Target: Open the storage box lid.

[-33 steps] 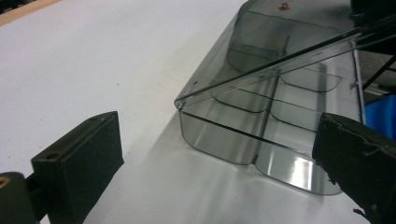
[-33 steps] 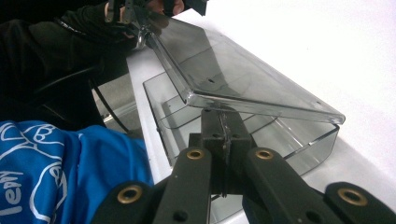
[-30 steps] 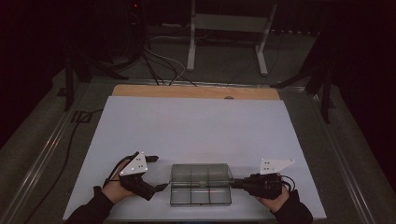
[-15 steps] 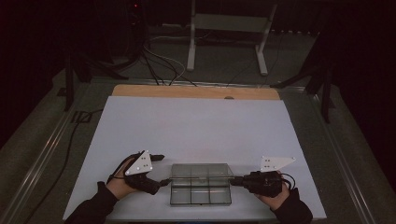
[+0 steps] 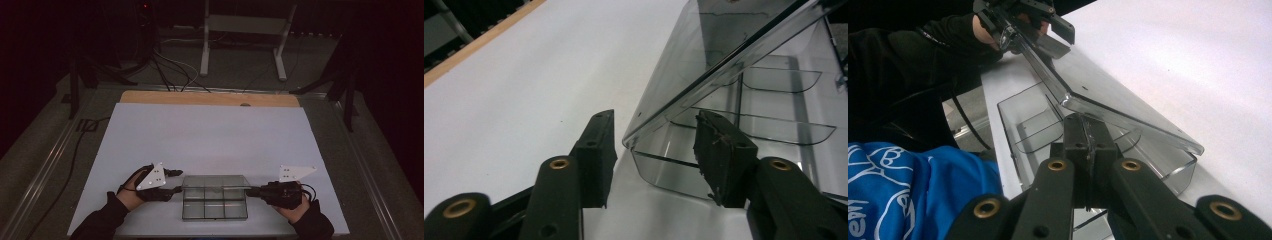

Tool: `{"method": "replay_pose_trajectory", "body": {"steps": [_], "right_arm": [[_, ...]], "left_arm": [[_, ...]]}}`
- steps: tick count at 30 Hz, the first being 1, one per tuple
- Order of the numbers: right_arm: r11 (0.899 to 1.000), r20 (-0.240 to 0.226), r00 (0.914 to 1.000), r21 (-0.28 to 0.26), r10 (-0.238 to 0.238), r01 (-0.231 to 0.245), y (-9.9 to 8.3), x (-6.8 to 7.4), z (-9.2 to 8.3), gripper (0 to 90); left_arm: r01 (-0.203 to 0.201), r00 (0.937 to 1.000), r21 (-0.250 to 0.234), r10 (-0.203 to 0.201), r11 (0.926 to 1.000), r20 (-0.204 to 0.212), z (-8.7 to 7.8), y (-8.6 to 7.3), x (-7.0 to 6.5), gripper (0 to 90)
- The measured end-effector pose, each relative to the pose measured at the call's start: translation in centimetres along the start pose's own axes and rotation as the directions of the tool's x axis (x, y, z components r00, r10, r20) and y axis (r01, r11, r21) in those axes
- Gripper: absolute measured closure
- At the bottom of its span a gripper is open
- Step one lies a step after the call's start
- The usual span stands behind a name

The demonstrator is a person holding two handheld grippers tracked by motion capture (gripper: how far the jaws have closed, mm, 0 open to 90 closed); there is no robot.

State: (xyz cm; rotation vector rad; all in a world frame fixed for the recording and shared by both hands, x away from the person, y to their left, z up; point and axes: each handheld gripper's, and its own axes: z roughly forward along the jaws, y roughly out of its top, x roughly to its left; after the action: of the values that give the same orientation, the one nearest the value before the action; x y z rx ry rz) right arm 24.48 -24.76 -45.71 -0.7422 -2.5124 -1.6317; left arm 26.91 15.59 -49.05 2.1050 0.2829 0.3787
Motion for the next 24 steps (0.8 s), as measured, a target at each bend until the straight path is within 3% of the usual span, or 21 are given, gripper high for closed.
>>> {"method": "replay_pose_trajectory", "body": {"steps": [9, 20, 24], "right_arm": [[1.000, 0.001, 1.0000, 0.000, -0.001, 0.001, 0.16, -0.07, 0.12, 89.9], [1.000, 0.004, 1.0000, 0.000, 0.001, -0.001, 0.11, -0.08, 0.15, 89.9], [1.000, -0.001, 1.0000, -0.002, 0.002, -0.002, -0.07, -0.07, -0.05, 89.9]], "left_arm": [[-0.058, 0.9983, 0.011, 0.058, 0.9983, -0.013, 0.23, -0.05, -0.01, 66.8], [-0.071, 0.9974, 0.003, 0.071, 0.9974, -0.005, 0.47, 0.08, 0.09, 78.6], [-0.078, 0.9970, 0.003, 0.078, 0.9970, -0.003, 0.52, 0.13, 0.11, 78.8]]}}
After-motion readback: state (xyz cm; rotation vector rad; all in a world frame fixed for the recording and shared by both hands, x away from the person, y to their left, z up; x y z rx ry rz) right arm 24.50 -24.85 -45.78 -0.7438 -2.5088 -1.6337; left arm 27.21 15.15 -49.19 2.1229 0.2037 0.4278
